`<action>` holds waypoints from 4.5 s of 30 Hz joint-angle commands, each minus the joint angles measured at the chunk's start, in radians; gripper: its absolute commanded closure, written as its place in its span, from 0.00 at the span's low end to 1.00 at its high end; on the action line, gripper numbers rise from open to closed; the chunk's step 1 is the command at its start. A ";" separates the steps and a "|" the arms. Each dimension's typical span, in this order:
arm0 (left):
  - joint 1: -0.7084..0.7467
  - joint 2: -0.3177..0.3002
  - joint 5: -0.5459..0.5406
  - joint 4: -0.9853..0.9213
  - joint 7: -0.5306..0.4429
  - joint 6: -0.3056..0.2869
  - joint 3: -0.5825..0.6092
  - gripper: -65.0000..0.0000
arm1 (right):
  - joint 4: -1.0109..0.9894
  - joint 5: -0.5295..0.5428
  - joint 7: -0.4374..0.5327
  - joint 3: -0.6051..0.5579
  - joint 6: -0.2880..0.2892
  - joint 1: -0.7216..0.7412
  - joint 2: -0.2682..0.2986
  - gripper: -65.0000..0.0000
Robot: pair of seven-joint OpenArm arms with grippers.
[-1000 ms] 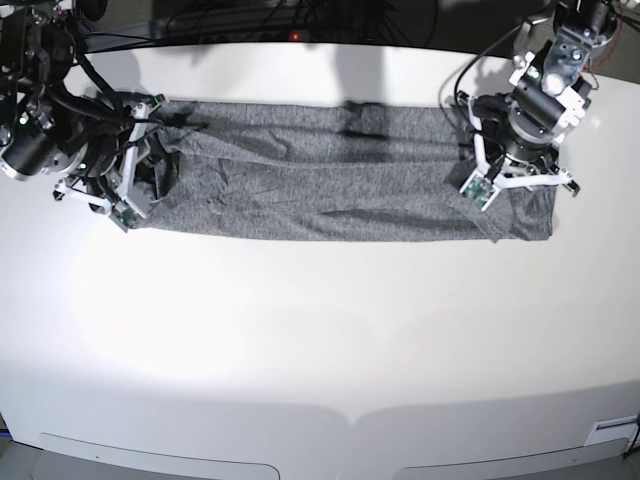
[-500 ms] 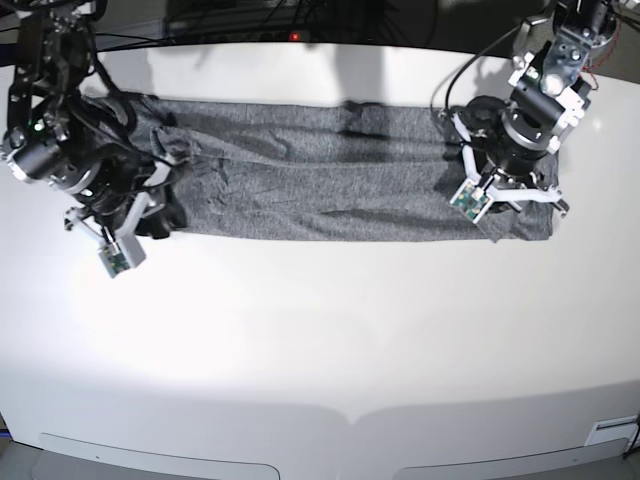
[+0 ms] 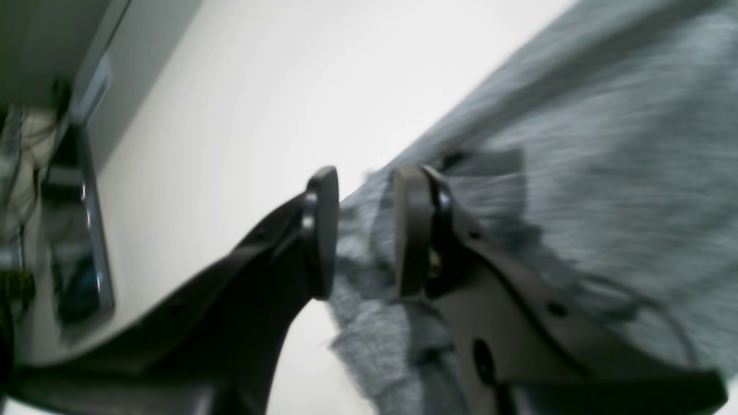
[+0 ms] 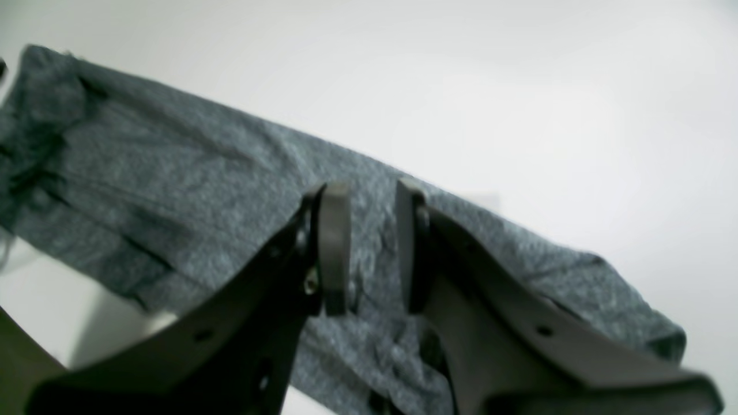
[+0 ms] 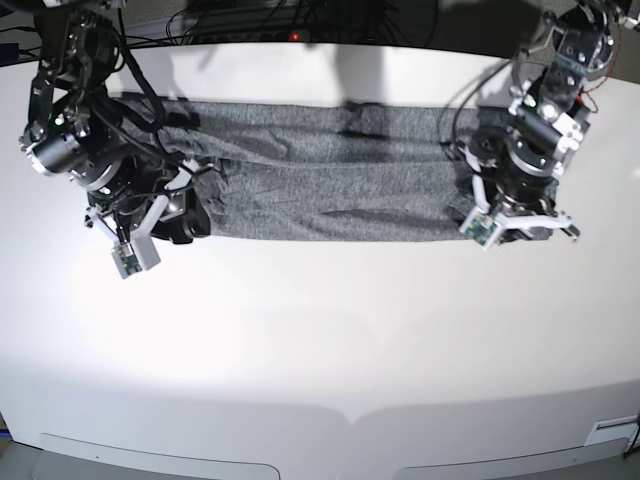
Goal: Fold the T-shirt properly
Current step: 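Lower the folded edge onto the strip and release both grippers, then grasp the strip's end with the left gripper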
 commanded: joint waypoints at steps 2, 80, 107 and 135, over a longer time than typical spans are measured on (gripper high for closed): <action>-0.025 -0.018 0.013 -0.021 0.003 0.086 -0.028 0.75 | 0.015 0.011 -0.006 0.006 0.003 0.011 0.009 0.78; -0.245 -0.127 -1.171 -0.873 0.386 -0.627 -0.591 0.31 | -0.285 -0.023 0.076 0.399 0.016 0.048 0.011 0.77; -0.231 0.040 -1.248 -0.985 0.558 -0.640 -0.591 0.31 | -0.285 -0.020 0.064 0.399 0.016 0.053 0.011 0.77; -0.231 0.040 -1.150 -0.985 0.465 -0.640 -0.591 0.34 | -0.285 -0.020 0.062 0.399 0.016 0.053 0.011 0.77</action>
